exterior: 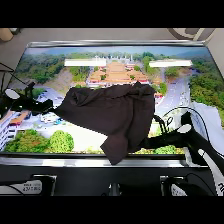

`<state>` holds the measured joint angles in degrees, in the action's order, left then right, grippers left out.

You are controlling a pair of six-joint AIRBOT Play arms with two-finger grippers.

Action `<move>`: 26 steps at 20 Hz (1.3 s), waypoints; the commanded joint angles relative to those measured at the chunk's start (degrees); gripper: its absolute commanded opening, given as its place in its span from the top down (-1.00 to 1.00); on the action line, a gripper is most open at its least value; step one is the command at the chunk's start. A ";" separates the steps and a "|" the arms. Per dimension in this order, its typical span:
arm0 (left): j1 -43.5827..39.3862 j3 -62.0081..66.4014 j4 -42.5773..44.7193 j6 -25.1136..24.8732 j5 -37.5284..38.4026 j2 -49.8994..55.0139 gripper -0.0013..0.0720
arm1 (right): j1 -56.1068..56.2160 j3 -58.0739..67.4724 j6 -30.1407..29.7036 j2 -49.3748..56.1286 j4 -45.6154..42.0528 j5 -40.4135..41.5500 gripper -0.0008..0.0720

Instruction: Fold the shirts.

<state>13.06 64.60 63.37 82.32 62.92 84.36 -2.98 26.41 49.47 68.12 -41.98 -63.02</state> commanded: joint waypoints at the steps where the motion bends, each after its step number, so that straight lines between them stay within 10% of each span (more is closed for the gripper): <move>1: -0.02 0.02 0.00 -0.09 0.81 -2.64 0.89 | 5.38 -0.35 1.22 -0.09 3.93 5.46 0.91; 9: -0.02 18.27 -3.43 -4.74 -11.47 -30.97 0.89 | 5.33 44.92 2.93 -17.11 -32.65 -1.22 0.91; 14: -0.04 30.05 -2.97 3.74 -31.08 -48.37 0.89 | 5.33 76.52 5.38 -26.45 -44.04 7.96 0.91; 26: -0.04 29.97 3.04 3.87 -11.39 -51.10 0.89 | 5.33 79.10 10.36 -27.28 -47.60 1.95 0.91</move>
<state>12.99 94.45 63.07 85.97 45.39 32.14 2.37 105.12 57.84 39.29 -87.35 -57.47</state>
